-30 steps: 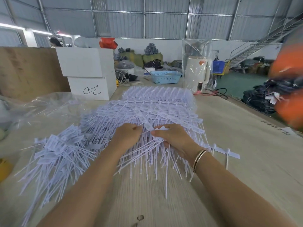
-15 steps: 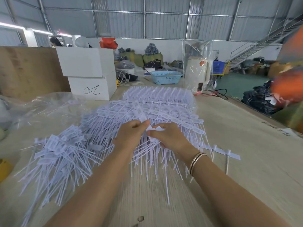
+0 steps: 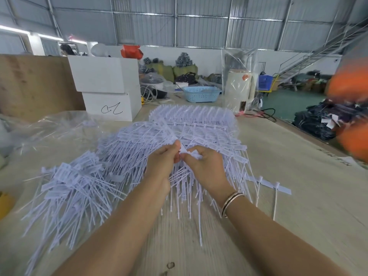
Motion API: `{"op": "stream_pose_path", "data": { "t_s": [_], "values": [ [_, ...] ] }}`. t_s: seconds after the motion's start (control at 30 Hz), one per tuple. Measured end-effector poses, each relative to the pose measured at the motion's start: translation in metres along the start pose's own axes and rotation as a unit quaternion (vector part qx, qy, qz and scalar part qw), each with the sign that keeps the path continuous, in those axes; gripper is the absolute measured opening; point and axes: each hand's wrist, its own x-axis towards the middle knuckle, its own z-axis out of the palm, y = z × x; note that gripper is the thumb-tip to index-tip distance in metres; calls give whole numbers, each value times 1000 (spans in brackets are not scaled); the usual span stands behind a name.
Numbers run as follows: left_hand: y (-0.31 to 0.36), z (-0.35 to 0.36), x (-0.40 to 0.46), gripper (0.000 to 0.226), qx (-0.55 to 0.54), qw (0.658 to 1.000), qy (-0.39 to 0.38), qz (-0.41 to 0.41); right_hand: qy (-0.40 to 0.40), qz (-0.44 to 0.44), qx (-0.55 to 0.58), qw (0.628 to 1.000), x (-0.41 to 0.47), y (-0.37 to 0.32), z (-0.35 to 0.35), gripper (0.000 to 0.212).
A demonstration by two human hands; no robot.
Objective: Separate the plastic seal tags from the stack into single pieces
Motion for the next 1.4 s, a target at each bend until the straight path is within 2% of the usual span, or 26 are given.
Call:
{"op": "stream_pose_path", "data": {
  "t_s": [0.1,0.43,0.57,0.7,0.83,1.0,1.1,1.23,1.33,1.4],
  "values": [
    [0,1,0,23,4,1000,1,-14,6,-18,-1,1000,0,3,0,32],
    [-2,8,0,23,-12,999,14,-30,34,-59,-51,996,-1,6,1,48],
    [4,4,3,24,28,998,-34,-35,-4,10,-3,1000,4,2,-4,33],
    [8,1,3,28,82,994,-54,-43,-64,69,45,995,8,-3,-13,32],
    [4,5,1,32,65,998,-16,-21,-37,38,-32,998,7,-4,-11,28],
    [6,4,1,19,-30,998,29,-56,-3,-38,-109,993,0,-5,-4,36],
    [8,4,-2,28,68,998,-5,-9,-22,5,-45,999,5,-8,-12,29],
    [10,3,-4,21,150,986,-57,41,-80,77,33,993,14,-10,-41,26],
    [9,-3,-1,23,235,966,-81,78,-103,104,78,986,18,-10,-61,30],
    [6,-6,-3,21,270,952,-125,73,-96,111,91,985,19,-7,-65,26]
  ]
}}
